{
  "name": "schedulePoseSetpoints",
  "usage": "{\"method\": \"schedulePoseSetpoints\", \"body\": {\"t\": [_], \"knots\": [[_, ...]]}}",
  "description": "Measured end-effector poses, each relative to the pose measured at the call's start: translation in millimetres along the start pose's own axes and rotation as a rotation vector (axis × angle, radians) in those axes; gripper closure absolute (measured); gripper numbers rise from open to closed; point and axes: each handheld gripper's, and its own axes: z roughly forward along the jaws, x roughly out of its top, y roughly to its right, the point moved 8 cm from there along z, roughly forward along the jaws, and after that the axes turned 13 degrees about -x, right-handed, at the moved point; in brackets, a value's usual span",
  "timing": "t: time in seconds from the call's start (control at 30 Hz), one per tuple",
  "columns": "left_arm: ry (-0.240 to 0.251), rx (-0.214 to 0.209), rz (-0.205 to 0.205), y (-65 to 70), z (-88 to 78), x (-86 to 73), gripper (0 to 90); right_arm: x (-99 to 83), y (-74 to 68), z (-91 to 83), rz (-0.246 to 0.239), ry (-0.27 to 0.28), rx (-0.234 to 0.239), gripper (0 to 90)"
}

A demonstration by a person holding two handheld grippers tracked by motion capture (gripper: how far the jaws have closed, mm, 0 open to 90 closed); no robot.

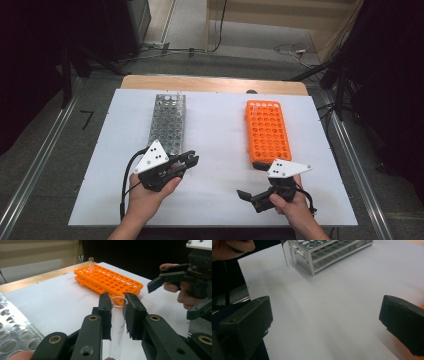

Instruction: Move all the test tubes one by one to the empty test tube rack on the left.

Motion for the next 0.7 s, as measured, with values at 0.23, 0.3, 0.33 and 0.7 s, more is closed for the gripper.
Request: {"method": "schedulePoseSetpoints", "body": {"t": [0.23,0.3,0.33,0.7], "knots": [[0.007,0.023,-0.004,-14.1,-3.6,9.0,76.7,-12.7,25.2,-20.4,0.043,0.008,-0.051,0.0],[0.012,0.03,-0.005,-18.8,-5.0,12.0,76.7,-17.9,31.5,-25.0,0.05,0.007,-0.063,0.0],[0.016,0.034,-0.005,-20.4,-5.2,13.2,76.7,-21.6,36.2,-28.1,0.057,0.006,-0.072,0.0],[0.035,0.079,-0.014,-50.1,-9.2,33.3,76.7,-38.7,74.3,-47.8,0.107,0.015,-0.164,0.0]]}}
